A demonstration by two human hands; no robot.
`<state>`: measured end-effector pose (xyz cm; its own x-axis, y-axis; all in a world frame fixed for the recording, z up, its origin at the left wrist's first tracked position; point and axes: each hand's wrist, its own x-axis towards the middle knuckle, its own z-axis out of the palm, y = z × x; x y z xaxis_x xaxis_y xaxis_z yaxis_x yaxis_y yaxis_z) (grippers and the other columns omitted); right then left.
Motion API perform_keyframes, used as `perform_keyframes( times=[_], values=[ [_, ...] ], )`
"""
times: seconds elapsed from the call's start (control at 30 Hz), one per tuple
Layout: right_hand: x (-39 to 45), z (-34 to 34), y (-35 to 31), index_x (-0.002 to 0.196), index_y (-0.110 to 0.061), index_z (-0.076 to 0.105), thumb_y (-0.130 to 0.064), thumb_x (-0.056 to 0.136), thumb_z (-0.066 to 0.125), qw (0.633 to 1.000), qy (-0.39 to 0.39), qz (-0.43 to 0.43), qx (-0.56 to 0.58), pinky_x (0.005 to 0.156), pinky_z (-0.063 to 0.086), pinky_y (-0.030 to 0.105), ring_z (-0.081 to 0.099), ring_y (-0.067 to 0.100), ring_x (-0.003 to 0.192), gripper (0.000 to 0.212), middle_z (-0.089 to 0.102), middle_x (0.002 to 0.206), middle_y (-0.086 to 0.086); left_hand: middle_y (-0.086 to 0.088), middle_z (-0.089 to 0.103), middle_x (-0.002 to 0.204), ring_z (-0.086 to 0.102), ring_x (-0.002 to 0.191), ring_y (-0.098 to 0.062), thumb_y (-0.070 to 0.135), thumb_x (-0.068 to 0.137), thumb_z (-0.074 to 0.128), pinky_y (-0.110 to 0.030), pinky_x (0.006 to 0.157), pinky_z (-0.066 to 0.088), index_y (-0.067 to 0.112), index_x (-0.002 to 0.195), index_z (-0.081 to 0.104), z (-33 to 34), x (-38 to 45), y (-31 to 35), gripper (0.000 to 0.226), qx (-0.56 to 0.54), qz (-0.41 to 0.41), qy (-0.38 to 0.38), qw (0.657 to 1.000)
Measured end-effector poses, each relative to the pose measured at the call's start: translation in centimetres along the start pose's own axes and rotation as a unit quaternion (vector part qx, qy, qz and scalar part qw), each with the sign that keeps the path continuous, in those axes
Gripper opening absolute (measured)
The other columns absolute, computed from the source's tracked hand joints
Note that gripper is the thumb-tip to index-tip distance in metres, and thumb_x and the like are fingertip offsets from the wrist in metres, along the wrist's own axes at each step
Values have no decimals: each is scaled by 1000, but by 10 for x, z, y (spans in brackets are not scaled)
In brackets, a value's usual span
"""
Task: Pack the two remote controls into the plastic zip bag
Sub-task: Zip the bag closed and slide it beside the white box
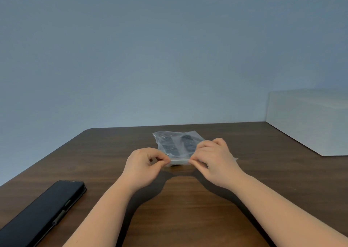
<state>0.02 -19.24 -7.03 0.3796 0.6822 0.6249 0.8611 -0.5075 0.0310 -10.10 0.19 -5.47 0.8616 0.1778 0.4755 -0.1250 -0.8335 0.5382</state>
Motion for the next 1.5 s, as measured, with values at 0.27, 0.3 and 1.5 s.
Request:
perform_keyframes(
  times=[0.27, 0.3, 1.5],
  values=[
    [-7, -7, 9, 82, -29, 70, -29, 90, 57, 999, -16, 12, -32, 78, 31, 30, 60, 9, 94, 15, 73, 81, -15, 18, 70, 83, 61, 87, -6, 25, 81, 66, -25, 77, 49, 34, 76, 71, -9, -2, -10, 11, -17, -55, 27, 998],
    [-8, -9, 10, 83, -29, 70, -29, 90, 57, 999, -15, 16, -31, 79, 30, 30, 61, 9, 95, 15, 73, 82, -15, 18, 69, 82, 61, 87, -6, 25, 81, 66, -24, 76, 49, 34, 75, 71, -10, -2, -10, 12, -16, -55, 26, 998],
    [-17, -12, 28, 139, -28, 42, -47, 92, 49, 950, -231, 170, 121, 112, 32, 33, 38, 11, 135, 50, 43, 147, -8, 8, 67, 112, 61, 96, -11, 38, 86, 56, -31, 90, 48, 28, 114, 60, 13, 4, -13, 29, 79, -64, -68, 992]
  ],
)
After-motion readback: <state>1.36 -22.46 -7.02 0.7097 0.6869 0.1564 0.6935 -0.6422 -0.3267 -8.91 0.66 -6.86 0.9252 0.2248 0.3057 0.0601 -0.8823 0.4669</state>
